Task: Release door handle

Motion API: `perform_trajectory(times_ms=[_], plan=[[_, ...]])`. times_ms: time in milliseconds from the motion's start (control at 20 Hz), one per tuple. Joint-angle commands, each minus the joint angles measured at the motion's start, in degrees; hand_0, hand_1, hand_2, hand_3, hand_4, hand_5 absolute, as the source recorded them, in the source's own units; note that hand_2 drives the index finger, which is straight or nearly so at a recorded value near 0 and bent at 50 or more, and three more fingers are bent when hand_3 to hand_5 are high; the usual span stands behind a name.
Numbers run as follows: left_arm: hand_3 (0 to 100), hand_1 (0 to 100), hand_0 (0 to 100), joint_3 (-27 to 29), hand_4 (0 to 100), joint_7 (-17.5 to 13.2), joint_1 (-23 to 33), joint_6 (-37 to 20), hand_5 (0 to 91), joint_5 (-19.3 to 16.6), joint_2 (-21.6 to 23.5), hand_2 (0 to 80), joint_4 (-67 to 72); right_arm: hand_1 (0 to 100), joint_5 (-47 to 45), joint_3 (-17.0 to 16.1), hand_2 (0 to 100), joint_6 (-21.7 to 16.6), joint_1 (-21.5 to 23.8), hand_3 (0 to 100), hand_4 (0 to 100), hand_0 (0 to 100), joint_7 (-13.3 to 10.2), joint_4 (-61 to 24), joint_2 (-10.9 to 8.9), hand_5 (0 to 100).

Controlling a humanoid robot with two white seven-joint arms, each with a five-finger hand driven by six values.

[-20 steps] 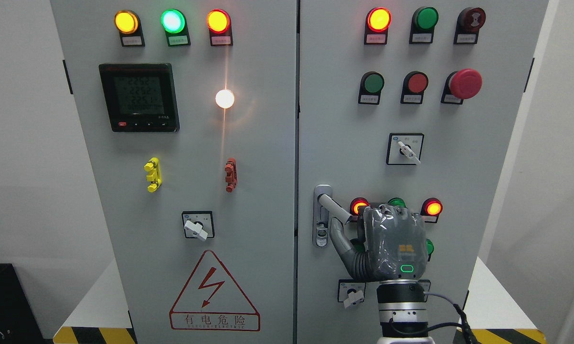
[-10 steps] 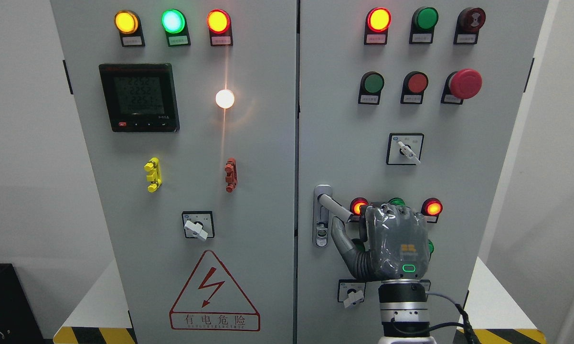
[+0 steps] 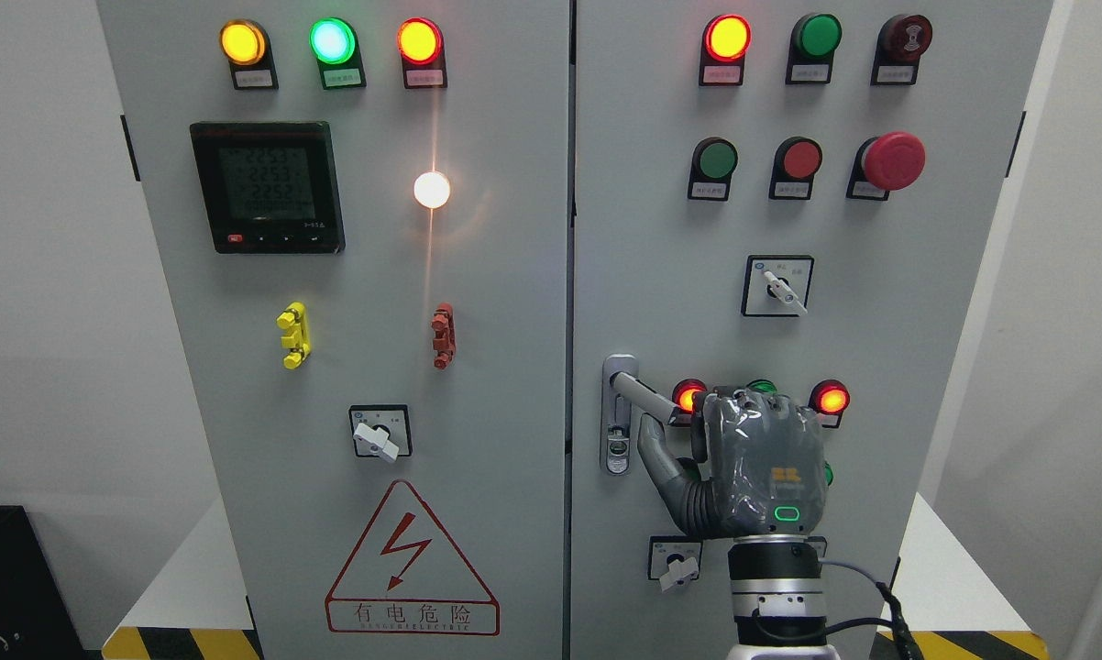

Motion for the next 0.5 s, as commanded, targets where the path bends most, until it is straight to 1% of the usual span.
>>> perform_trajectory(times_ms=[0,451], plan=[[0,56,12,0.0,0,0.0,0.4,0.1,0.0,0.0,0.0,0.0,0.0,39,-0.1,-0.3,96,0.0,-0.1,100,96,52,0.0,-0.1,-0.08,100],[0,56,12,0.0,0,0.0,0.5,0.1,0.0,0.0,0.0,0.0,0.0,39,-0.1,-0.4,96,0.0,-0.4,100,96,52,-0.1,-0.1,-0.08,100]])
